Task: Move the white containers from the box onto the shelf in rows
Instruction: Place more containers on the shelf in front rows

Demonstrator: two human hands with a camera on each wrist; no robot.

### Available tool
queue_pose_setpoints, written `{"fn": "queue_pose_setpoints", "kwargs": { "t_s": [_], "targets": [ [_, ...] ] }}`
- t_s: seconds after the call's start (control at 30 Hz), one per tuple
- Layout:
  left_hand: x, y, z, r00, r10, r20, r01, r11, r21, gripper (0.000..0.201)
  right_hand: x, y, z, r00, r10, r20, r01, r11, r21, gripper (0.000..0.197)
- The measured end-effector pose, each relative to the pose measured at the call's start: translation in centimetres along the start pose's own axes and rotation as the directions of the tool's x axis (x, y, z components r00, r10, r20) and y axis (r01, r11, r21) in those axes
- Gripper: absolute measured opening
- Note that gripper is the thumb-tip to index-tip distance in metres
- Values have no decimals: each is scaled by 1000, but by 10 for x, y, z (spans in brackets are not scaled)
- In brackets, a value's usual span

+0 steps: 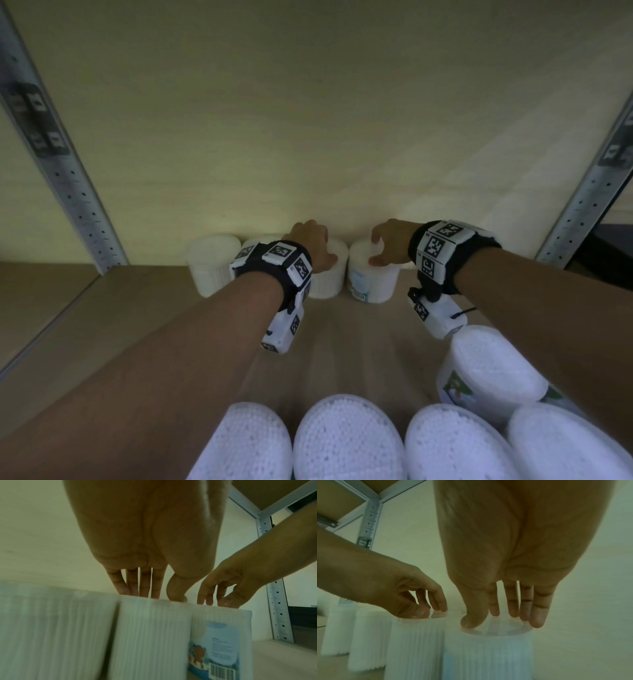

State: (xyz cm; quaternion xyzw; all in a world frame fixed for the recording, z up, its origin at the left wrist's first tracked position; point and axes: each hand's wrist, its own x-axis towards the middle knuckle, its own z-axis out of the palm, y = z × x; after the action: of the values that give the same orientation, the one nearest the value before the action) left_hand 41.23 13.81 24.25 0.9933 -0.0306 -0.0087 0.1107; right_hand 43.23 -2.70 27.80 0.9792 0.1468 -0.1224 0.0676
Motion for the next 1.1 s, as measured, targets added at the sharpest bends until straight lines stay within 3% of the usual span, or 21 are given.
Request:
{"fn": "queue_pose_setpoints", "kwargs": {
  "t_s": [0.2,0.27,0.4,0.6,1.1],
  "targets": [
    [0,0,0,1000,0,-6,0,1000,-4,49,-1,6,-3,995,-93,17,92,995,43,55],
    [0,0,0,1000,0,-11,0,1000,-1,49,-1,7,-3,993,-116,-36,118,990,80,55],
    [-2,0,1,1000,-5,-14,5,1000,-13,50,-3,4,-7,993,-69,-95,80,990,115,43],
    [-2,1,1,1000,-8,-6,8,1000,-7,49,-1,2,1,1000,-19,-10,19,999,47,64],
    [-3,2,0,1000,-12,-4,12,1000,-11,50,-6,3,-7,994,-111,-23,113,991,71,52]
  ]
}}
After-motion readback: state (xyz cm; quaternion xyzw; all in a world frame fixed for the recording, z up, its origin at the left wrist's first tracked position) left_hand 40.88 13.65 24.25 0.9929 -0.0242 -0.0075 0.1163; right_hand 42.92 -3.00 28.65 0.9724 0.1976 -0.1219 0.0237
